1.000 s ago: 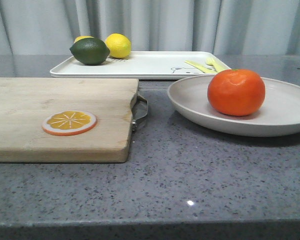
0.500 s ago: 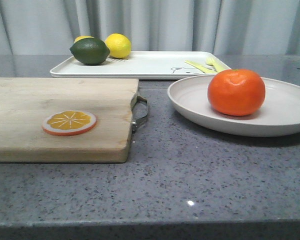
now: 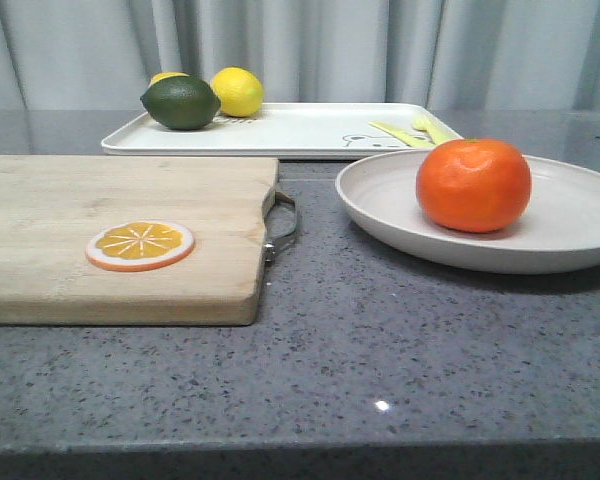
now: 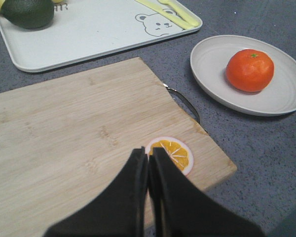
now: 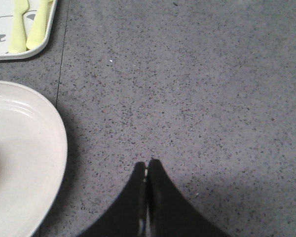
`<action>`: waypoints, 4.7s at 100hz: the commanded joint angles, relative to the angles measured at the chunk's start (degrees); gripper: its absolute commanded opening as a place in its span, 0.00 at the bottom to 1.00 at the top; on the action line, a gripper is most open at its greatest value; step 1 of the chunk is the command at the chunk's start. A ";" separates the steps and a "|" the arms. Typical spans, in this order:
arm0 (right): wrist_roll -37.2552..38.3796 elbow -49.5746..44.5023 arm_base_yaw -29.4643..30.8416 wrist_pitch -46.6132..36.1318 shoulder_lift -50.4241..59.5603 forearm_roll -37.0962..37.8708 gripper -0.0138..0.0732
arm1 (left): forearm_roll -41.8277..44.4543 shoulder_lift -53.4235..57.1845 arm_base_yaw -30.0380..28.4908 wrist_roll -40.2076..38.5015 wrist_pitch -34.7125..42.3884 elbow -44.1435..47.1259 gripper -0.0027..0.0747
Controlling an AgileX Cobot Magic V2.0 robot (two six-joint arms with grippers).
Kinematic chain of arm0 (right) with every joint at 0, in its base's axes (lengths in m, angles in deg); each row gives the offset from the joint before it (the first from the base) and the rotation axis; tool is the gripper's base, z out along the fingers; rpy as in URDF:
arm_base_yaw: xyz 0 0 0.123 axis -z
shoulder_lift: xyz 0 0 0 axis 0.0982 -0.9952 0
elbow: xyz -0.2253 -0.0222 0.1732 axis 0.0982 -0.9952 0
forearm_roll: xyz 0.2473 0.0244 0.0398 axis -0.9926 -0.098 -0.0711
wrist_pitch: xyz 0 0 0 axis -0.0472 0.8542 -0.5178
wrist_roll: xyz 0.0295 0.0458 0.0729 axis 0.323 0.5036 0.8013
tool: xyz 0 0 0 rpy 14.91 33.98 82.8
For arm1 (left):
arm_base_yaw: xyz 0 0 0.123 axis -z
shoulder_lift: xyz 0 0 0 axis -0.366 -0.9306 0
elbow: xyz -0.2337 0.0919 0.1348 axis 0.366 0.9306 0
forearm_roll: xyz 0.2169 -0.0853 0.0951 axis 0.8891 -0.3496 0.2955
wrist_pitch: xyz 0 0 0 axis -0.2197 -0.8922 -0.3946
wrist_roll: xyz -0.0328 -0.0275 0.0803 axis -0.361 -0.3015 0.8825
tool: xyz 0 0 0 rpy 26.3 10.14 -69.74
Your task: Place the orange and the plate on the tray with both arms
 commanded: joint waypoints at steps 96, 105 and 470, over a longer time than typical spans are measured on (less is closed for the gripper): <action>-0.38 27.40 -6.24 18.09 -33.51 -12.17 0.58 | -0.71 13.18 -0.25 -1.24 4.81 6.80 0.01; -0.38 27.40 -6.24 18.08 -35.23 -12.56 0.58 | -0.71 13.18 -0.25 -1.24 4.85 6.80 0.01; -6.88 106.31 -9.47 34.88 -86.99 -34.09 0.44 | -0.71 12.61 -0.25 -1.24 6.40 6.80 0.01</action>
